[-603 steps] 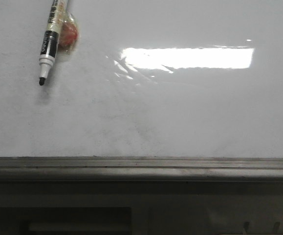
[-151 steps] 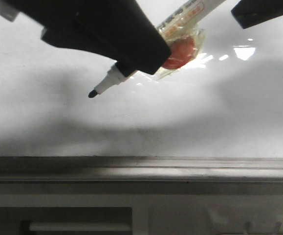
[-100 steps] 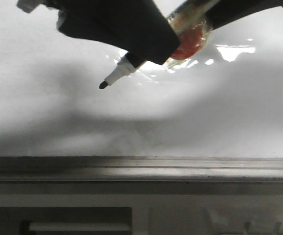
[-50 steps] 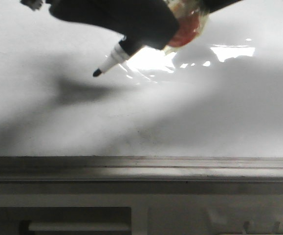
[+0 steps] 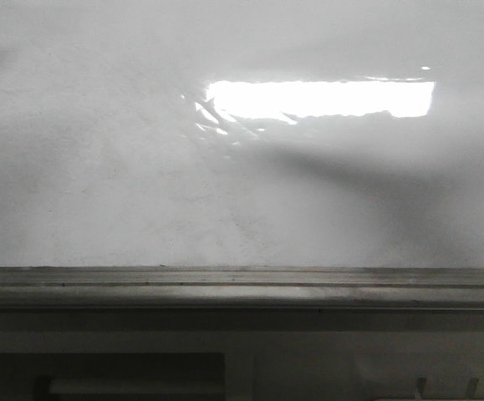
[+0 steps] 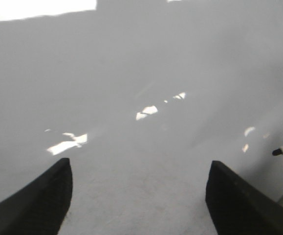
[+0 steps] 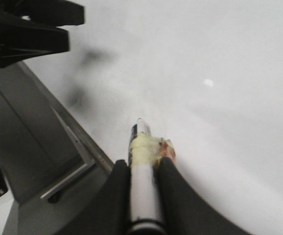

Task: Write number 6 on whiteboard

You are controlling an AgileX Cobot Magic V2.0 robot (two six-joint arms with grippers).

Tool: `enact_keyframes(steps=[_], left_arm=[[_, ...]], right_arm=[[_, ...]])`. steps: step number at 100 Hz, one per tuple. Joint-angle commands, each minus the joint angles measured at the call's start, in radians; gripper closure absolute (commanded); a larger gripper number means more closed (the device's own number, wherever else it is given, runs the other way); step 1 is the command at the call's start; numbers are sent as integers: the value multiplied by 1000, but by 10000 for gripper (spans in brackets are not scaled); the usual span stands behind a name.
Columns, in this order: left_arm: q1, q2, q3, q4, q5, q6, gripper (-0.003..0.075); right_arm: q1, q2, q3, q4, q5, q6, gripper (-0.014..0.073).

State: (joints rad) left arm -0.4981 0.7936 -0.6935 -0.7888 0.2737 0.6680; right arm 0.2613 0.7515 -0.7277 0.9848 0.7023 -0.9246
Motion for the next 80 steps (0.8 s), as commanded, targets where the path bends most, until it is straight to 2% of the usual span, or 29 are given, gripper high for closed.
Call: enact_keyframes(steps=[1, 17, 39, 70, 80], left_arm=[[21, -85, 41, -71, -113, -8, 198], [28, -209, 144, -90, -175, -8, 225], [28, -254, 187, -90, -190, -8, 275], [28, -254, 187, -90, -203, -8, 280], [28, -254, 187, -90, -203, -8, 280]], right_arm=[[-1, -50, 29, 35, -129, -15, 640], [-1, -64, 62, 35, -171, -15, 640], [-1, -38, 56, 35, -331, -15, 640], [-1, 143, -31, 35, -351, -15, 640], [-1, 202, -46, 35, -286, -15, 640]])
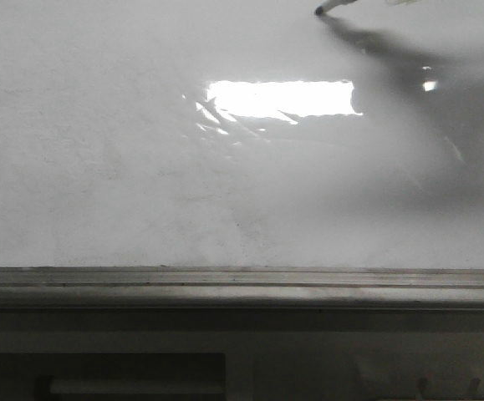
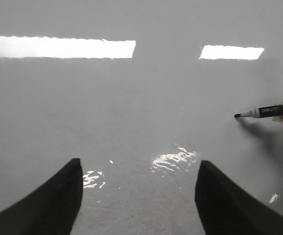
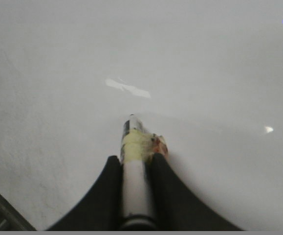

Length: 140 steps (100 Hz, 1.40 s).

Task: Write number 6 on whiteboard

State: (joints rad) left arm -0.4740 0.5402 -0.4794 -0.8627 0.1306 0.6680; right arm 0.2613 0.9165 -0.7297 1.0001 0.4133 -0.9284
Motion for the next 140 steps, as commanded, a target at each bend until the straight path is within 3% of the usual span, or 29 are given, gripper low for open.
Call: enact_keyframes(steps=[1, 20, 38, 57, 80, 93, 114, 140], left_arm=[[4, -1, -27, -16, -60, -8, 280], [4, -1, -27, -16, -60, -8, 280], [4, -1, -27, -16, -60, -8, 280], [4, -1, -27, -18, -60, -8, 280], [4, -1, -27, -20, -60, -8, 280], [4, -1, -27, -20, -60, -8, 280], [-3, -1, -36, -29, 12, 0, 280], [-131, 64, -99, -29, 114, 72, 280]], right_arm=[[-1, 45, -44, 20, 19, -11, 640], [-1, 90, -44, -115, 245, 9, 640], [-21, 23, -42, -369, 225, 205, 640], [-28, -43, -42, -293, 59, 198, 640], [23, 78, -42, 4, 111, -20, 640], [30, 72, -49, -24, 270, -22, 640], [30, -57, -52, -85, 353, 2, 640], [30, -77, -104, -87, 439, 20, 640]])
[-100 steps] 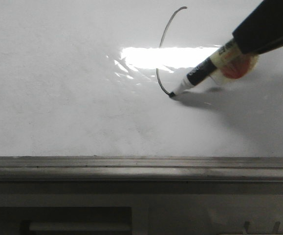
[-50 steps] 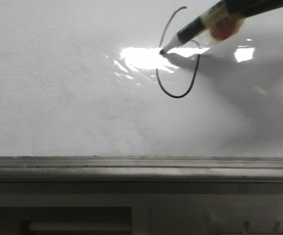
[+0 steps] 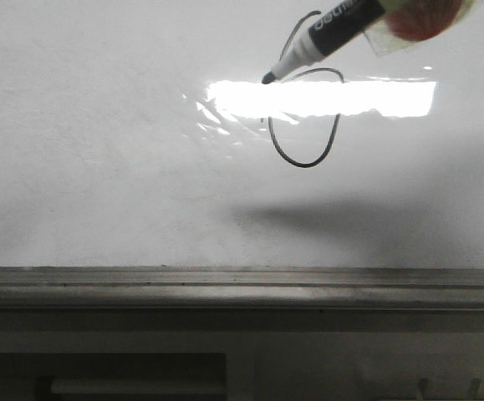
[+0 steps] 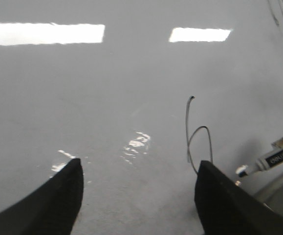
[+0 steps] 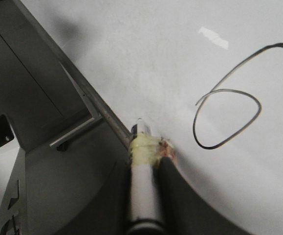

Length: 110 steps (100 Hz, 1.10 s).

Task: Write number 6 on whiteboard

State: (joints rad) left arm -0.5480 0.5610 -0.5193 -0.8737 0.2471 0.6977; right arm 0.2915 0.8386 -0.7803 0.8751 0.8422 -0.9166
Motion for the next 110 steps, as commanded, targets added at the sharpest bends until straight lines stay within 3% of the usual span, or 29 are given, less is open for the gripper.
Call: enact_keyframes(steps=[1, 25, 47, 99, 110], left_arm=[[-63, 48, -64, -18, 0, 46, 280], [-290, 235, -141, -16, -26, 152, 280], [-450, 421, -218, 70, -123, 157, 280], [-479, 623, -331, 105, -134, 157, 281], [-479, 635, -331, 116, -132, 157, 318]], right_arm=[[0, 1, -55, 38, 17, 8, 640], [0, 50, -101, 37, 96, 19, 640], [0, 58, -101, 37, 108, 26, 640], [0, 58, -101, 37, 110, 26, 640], [0, 58, -101, 37, 109, 26, 640]])
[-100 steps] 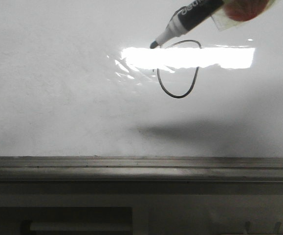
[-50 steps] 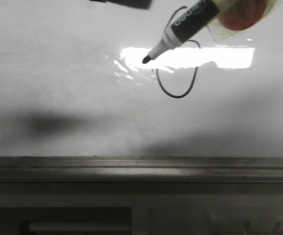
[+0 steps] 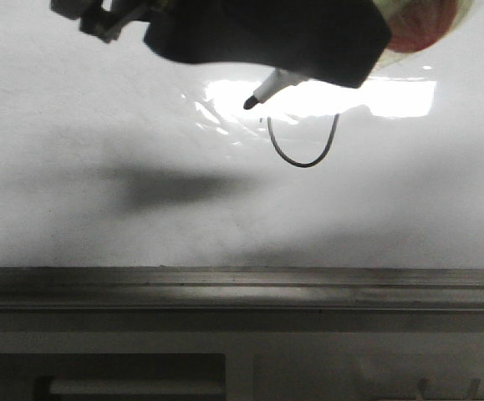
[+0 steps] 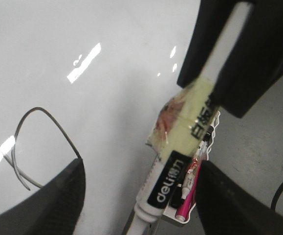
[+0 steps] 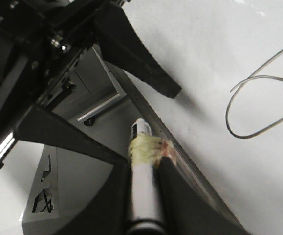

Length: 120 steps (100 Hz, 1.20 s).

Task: Write number 6 on whiteboard

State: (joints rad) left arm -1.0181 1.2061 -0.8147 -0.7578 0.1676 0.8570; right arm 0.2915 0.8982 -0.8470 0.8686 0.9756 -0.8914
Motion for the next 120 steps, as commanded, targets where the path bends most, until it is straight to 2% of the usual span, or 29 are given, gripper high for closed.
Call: enact_keyframes(steps=[1, 34, 42, 49, 54, 66, 73, 82, 92, 106, 120], left_arm=[[-8, -10, -35, 1, -52, -2, 330], [-8, -8, -35, 8, -54, -2, 739], [-8, -8, -35, 9, -54, -2, 741], [-8, -8, -35, 9, -56, -2, 741], [-8, -8, -35, 9, -59, -2, 741], [-8, -17, -35, 9, -84, -2, 741], [-6, -32, -35, 9, -89, -4, 741], [9, -62, -35, -1, -91, -13, 741], [45, -121, -16, -78, -112, -13, 741], [82, -238, 68, -261, -232, -13, 741], [80, -325, 178, -490, -337, -13, 741]], right_arm=[[0, -1, -34, 44, -24, 0, 640], [0, 1, -34, 44, -31, 0, 640], [0, 1, -34, 44, -33, 0, 631], [0, 1, -34, 44, -15, -17, 566], [0, 1, -34, 44, -1, -26, 476], [0, 1, -34, 44, -8, -26, 148], [-2, 1, -34, 44, -28, -26, 39], [-4, -13, -34, 35, -48, -26, 37], [-26, -49, -30, -3, -34, -12, 80], [-68, -131, 21, -60, -58, 7, 146], [-96, -217, 104, -60, -108, 9, 165]])
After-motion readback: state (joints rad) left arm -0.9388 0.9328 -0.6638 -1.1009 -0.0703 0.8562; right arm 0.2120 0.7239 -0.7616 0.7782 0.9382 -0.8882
